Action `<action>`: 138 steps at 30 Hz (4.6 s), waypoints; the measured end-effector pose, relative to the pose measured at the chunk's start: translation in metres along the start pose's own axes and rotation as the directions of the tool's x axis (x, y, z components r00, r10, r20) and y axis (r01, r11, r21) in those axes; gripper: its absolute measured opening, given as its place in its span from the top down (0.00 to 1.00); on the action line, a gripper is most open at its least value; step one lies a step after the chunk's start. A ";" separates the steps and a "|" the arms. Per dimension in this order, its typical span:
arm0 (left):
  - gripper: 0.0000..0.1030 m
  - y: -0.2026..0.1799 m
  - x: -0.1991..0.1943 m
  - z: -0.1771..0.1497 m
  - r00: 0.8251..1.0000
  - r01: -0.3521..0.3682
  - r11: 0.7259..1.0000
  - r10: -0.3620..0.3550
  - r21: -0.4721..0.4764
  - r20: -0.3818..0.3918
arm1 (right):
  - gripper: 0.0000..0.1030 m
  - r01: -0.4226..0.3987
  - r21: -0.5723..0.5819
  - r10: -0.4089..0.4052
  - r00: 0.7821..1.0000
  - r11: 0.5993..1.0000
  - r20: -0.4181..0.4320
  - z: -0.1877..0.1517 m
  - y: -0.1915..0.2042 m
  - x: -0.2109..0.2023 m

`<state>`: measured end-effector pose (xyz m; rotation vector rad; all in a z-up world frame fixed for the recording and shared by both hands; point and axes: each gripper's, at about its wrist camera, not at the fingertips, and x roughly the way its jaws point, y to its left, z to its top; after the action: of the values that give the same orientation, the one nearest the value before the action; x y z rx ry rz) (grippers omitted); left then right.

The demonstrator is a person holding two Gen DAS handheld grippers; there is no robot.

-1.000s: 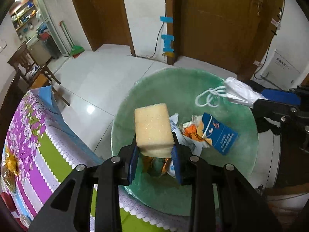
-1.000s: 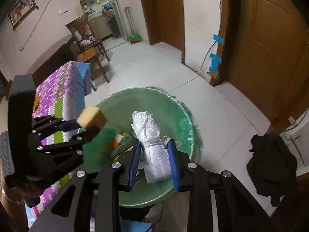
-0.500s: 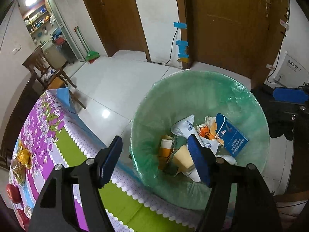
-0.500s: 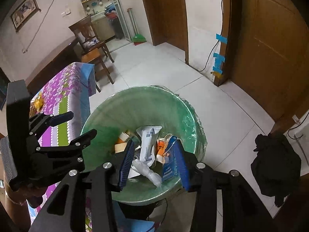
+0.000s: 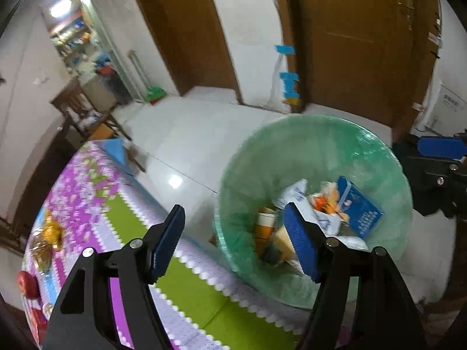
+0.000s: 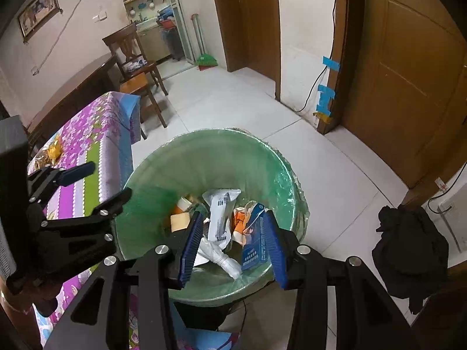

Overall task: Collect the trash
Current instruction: 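Move both tools back over the table toward the remaining trash, then grasp the gold cigarette box with the left gripper while the right grasps the white towel, then lift the gold box and white towel and carry both over the green bin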

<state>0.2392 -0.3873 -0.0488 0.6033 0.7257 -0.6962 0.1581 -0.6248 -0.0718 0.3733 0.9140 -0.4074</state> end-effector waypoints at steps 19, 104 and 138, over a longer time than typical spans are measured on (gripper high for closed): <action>0.33 0.070 -0.048 -0.068 0.960 -0.254 0.944 0.273 -0.213 0.065 | 0.34 0.021 -0.129 0.015 0.962 0.991 0.271 -0.024 0.067 -0.020; 0.91 0.224 -0.201 -0.286 0.948 -0.277 0.860 0.316 -0.427 0.021 | 0.73 -0.528 -0.575 0.602 0.795 0.625 -0.076 -0.102 0.345 -0.054; 0.90 0.139 -0.158 -0.139 0.915 -0.365 0.877 0.399 -0.312 0.053 | 0.72 -0.357 -0.386 0.439 0.887 0.850 0.146 -0.058 0.192 -0.098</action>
<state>0.2020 -0.1481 0.0215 0.4075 0.5648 -0.2421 0.1588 -0.4143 0.0026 0.1749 0.6408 0.1030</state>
